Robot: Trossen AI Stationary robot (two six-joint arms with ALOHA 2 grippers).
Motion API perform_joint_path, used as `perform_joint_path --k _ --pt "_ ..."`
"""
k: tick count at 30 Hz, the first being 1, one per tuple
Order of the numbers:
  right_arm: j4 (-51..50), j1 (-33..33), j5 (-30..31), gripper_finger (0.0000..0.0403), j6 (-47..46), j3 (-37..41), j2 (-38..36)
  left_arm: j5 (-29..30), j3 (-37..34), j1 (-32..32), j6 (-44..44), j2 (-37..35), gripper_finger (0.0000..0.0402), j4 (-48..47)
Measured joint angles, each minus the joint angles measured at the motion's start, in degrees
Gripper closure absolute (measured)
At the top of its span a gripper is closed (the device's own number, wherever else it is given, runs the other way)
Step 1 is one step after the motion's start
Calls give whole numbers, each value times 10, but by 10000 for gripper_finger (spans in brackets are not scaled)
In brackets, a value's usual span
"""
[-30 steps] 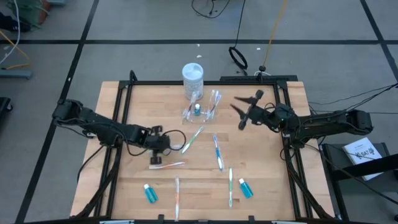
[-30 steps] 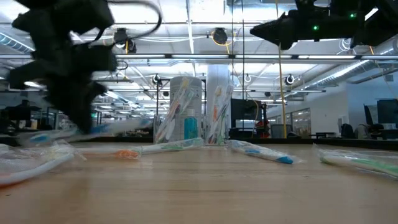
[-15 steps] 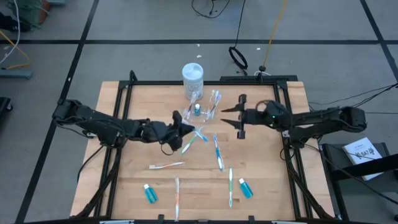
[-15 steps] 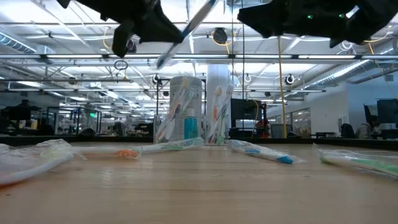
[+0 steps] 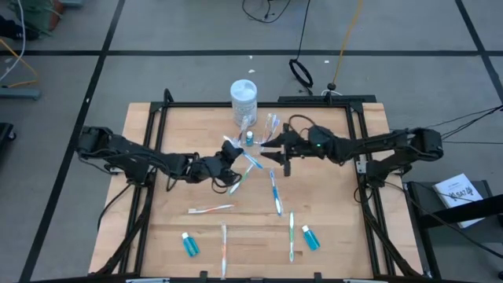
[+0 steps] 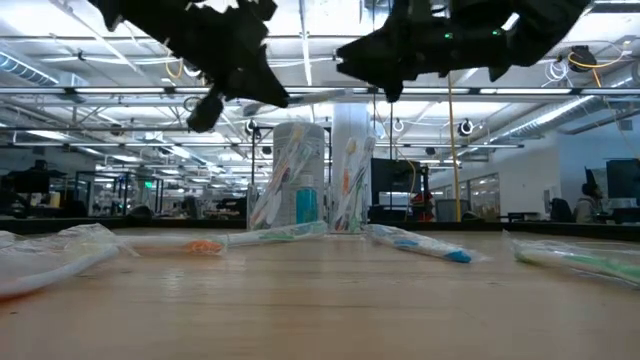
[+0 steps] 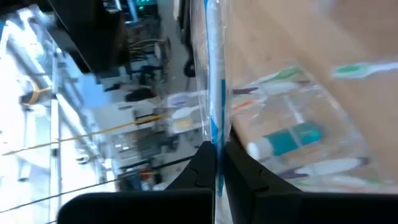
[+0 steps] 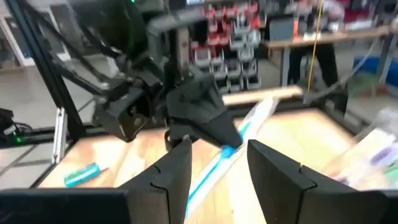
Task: Pick & Place toothbrushing station
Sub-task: Put the blue toothbrush into the transparent organizer
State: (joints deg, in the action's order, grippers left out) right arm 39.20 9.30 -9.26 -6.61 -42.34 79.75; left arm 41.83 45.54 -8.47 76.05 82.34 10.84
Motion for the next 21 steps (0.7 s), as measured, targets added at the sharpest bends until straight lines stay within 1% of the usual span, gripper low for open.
perform_joint_path --k 6,8,14,17,21 --pt "-115 0 0 257 4 -62 53 2 0 -3 98 33 374 113" --pt "-117 0 -1 257 8 -78 70 2 0 -7 115 38 375 117" --pt "-112 0 -2 257 -2 -80 83 8 0 -12 190 49 395 116" --pt "-106 0 0 257 -2 -81 82 8 0 -12 212 51 387 124" --pt "-103 0 0 257 -2 -81 82 7 0 -12 281 51 375 134"
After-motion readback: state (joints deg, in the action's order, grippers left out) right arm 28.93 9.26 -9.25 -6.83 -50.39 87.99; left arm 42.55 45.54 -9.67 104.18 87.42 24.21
